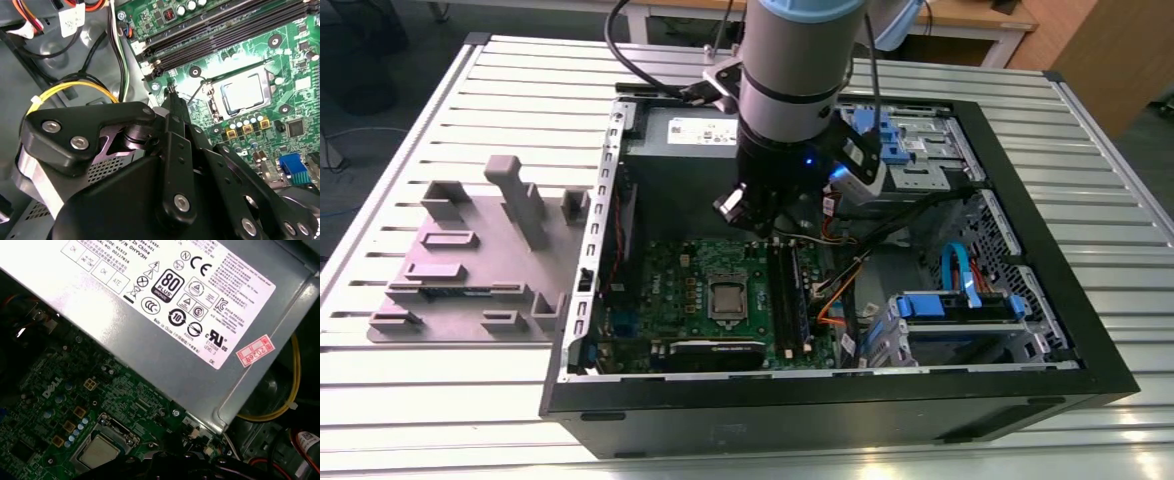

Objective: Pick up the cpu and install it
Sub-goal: 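Install the first cpu locking lever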

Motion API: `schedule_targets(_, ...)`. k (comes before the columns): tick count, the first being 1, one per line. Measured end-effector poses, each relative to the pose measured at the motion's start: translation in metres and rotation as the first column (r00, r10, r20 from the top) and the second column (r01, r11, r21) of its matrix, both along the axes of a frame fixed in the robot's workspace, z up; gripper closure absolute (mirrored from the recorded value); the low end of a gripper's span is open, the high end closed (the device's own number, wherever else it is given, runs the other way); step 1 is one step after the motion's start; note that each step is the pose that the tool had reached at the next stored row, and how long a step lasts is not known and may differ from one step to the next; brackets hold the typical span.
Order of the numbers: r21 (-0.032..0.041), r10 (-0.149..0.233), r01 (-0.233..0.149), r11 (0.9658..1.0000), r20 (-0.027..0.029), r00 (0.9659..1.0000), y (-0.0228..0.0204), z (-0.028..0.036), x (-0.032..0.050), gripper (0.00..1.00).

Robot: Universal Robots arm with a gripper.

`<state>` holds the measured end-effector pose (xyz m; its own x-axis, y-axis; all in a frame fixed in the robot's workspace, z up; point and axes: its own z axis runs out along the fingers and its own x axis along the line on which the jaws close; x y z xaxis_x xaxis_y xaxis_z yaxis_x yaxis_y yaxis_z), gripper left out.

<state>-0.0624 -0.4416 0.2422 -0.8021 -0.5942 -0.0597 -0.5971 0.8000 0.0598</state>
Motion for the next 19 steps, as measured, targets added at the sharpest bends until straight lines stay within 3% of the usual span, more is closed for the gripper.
schedule_targets(9,-0.0031,0.005,-0.005,1.0,0.0004,1.0,-0.0008,-0.0021,-0.0065,0.89)
schedule_targets(19,-0.01,0.019,-0.019,0.9998,0.0004,0.9998,-0.0118,-0.0022,-0.0068,0.89)
